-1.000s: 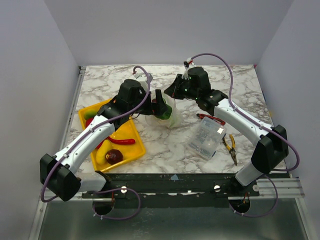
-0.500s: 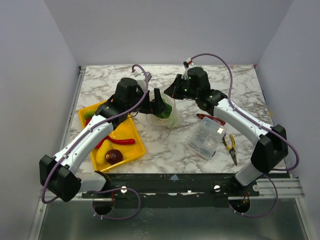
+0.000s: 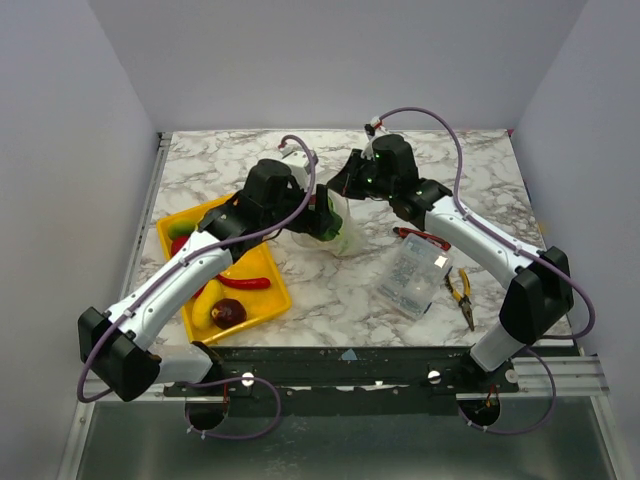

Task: Place the food in the zip-top bag and seal the zipper
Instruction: Place the fake vegetable in the zipper food storage bag, then pick up the fake fruit from the bin.

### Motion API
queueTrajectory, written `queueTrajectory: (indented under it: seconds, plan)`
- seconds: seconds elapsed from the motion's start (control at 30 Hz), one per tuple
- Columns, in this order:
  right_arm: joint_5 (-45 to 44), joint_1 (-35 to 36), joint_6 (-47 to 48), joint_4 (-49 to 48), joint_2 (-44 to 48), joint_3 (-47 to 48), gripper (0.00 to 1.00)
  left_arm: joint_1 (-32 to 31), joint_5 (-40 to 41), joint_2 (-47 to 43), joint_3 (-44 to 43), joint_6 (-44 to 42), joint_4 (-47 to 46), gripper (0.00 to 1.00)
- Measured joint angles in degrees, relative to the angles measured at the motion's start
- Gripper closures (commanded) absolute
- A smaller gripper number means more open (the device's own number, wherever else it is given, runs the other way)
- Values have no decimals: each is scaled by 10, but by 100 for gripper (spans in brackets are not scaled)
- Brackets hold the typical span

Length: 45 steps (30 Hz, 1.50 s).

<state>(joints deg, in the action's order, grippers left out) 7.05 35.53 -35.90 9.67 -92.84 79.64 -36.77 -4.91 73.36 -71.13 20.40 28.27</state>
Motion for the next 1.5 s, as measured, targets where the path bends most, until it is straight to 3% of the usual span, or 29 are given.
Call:
queueTrajectory:
  seconds: [0.5,0.8,1.0,1.23,1.5]
  plan:
    - [1,0,0,-2,-3,0,99,-9,34,27,6,-26,1,2]
    - [1,0,3,-2,-3,0,99,-9,31,-98,16,-23,8,2]
    - [1,0,8,-2,-3,0,99,-7,118,-217,96,-13,15,2]
    - [1,0,10,-2,-3,0,99,3,241,-275,210,83,64,2]
    - [9,0,9,-2,-3,0,99,30,288,-264,311,245,125,3]
